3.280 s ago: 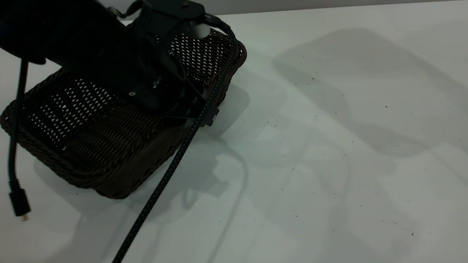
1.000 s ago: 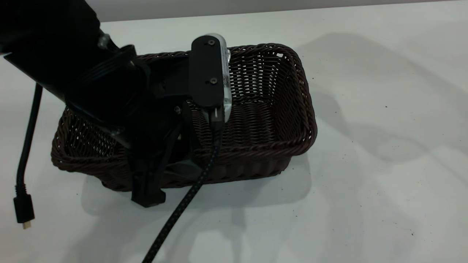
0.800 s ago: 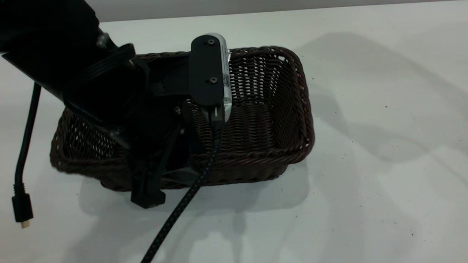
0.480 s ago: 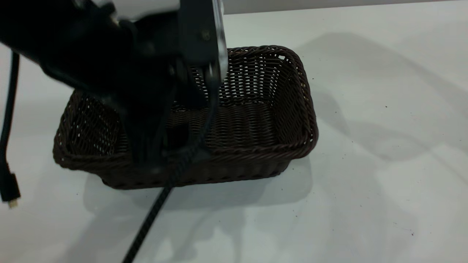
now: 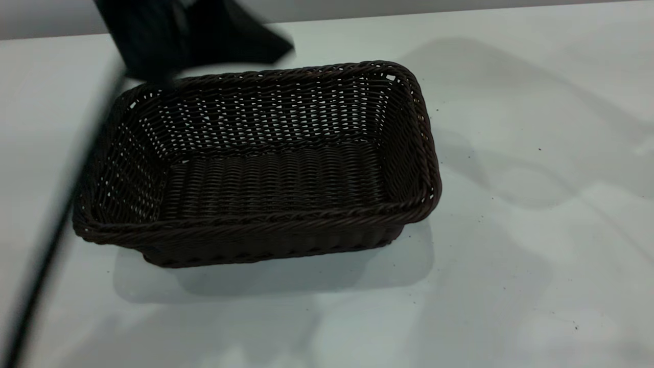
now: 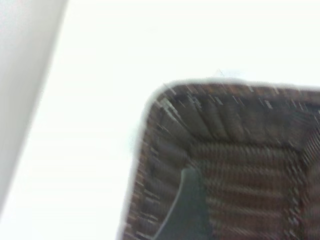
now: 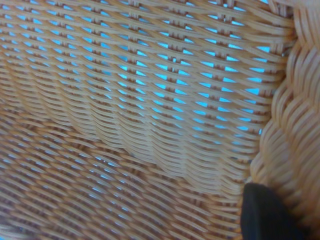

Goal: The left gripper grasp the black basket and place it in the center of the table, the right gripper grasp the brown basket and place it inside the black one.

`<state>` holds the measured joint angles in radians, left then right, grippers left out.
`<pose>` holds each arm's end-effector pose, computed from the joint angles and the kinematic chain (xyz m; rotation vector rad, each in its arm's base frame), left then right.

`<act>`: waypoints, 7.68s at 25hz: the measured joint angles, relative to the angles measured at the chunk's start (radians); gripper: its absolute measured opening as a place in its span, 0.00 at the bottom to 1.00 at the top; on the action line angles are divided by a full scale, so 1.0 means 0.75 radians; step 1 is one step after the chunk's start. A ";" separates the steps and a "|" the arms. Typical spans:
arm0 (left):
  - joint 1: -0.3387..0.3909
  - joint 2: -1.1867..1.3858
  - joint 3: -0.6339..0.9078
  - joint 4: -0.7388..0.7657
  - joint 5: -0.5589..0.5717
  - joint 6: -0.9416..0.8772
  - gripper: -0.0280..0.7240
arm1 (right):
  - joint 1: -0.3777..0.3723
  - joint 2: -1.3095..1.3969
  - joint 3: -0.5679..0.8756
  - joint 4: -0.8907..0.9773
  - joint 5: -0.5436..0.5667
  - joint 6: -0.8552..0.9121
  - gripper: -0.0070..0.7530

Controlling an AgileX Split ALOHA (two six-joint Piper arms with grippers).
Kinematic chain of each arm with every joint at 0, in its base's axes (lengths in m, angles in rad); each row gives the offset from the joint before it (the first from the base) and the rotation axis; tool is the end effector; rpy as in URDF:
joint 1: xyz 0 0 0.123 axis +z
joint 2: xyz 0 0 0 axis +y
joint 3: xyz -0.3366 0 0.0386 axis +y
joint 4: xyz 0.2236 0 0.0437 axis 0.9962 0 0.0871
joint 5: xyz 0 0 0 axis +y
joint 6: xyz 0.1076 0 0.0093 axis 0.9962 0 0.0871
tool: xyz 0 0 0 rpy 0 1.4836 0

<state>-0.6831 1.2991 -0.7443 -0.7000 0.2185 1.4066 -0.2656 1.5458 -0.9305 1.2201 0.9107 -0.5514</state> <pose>0.1812 -0.1670 0.3134 1.4790 1.6323 -0.1348 0.2916 0.0038 0.3084 0.5505 2.3427 1.1347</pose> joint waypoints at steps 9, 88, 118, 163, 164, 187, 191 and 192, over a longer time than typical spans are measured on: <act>0.000 -0.356 0.000 -0.001 -0.197 0.000 0.80 | 0.270 0.188 -0.235 -0.301 0.196 0.168 0.15; 0.000 -0.529 -0.001 -0.002 -0.662 0.000 0.69 | 0.741 0.831 -0.724 -0.749 0.340 0.334 0.15; 0.000 -0.529 -0.001 -0.002 -0.665 0.000 0.69 | 0.741 0.640 -0.722 -0.879 0.354 0.371 0.65; 0.001 -0.730 0.001 -1.323 -0.749 0.217 0.39 | 0.740 -1.375 -0.625 -1.820 0.417 0.673 0.02; 0.001 -0.729 0.001 -1.323 -0.758 0.217 0.38 | 0.740 -1.404 -0.594 -1.806 0.417 0.673 0.02; 0.001 -0.729 0.014 -1.370 -0.760 0.218 0.34 | 0.242 -2.031 0.362 -1.489 0.269 0.573 0.02; 0.001 -0.729 0.052 -1.364 -0.762 0.218 0.34 | 0.243 -2.063 0.486 -1.505 0.208 0.612 0.02; 0.001 -0.729 0.062 -1.364 -0.765 0.218 0.34 | 0.243 -2.063 0.510 -1.505 0.202 0.623 0.02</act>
<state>-0.6822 0.7524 -0.6979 -1.7231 -0.3554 1.5701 -0.0831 -0.0011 -0.5477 0.0915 1.0623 -0.0842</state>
